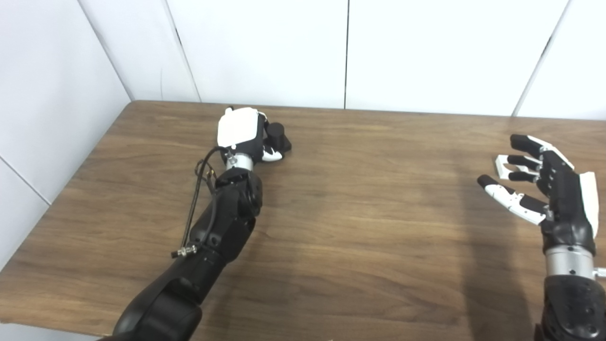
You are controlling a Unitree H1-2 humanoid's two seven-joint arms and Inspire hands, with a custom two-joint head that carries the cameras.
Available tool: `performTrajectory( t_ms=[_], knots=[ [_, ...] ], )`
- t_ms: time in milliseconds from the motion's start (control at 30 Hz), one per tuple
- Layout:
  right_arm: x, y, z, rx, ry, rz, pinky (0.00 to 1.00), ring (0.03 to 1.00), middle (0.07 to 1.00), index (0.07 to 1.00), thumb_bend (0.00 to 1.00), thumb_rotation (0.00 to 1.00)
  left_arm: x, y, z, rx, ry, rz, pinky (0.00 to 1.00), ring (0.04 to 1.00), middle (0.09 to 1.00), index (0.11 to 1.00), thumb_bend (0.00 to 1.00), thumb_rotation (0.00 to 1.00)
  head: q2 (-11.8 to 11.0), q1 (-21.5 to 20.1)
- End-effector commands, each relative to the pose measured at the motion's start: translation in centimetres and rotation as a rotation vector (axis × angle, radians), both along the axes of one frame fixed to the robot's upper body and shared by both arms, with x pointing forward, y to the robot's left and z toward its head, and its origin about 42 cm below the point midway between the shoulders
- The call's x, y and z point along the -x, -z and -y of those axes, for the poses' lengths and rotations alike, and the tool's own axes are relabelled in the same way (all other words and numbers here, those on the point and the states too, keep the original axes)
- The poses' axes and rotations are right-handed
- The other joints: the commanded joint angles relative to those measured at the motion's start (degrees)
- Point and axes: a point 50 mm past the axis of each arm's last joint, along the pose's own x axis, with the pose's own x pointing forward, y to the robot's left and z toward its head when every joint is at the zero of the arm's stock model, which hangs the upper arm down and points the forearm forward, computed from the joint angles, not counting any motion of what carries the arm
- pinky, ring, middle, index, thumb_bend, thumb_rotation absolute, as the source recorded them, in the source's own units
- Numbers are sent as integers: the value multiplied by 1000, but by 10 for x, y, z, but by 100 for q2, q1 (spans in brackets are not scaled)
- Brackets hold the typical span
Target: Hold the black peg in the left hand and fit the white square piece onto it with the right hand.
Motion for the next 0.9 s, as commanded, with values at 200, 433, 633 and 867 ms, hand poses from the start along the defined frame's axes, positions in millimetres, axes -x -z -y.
performTrajectory(
  t_ms=[200,433,633,867],
  knots=[
    [-2,-24,-1,4,-9,102,622,733,795,745,656,90,15,13,-16,75,114,-84,956,911,854,485,520,72,22,-100],
    [-3,-25,-3,7,-18,105,623,733,790,746,653,99,25,4,-9,256,303,-95,958,932,882,486,523,75,37,-126],
    [-4,-26,-4,1,-23,109,633,741,795,746,658,97,28,1,-8,384,418,-108,899,945,894,490,523,73,48,-160],
    [-5,-27,-2,0,-31,112,631,748,802,747,657,109,34,-1,-4,431,539,-130,883,960,910,492,522,76,70,-189]
  ],
)
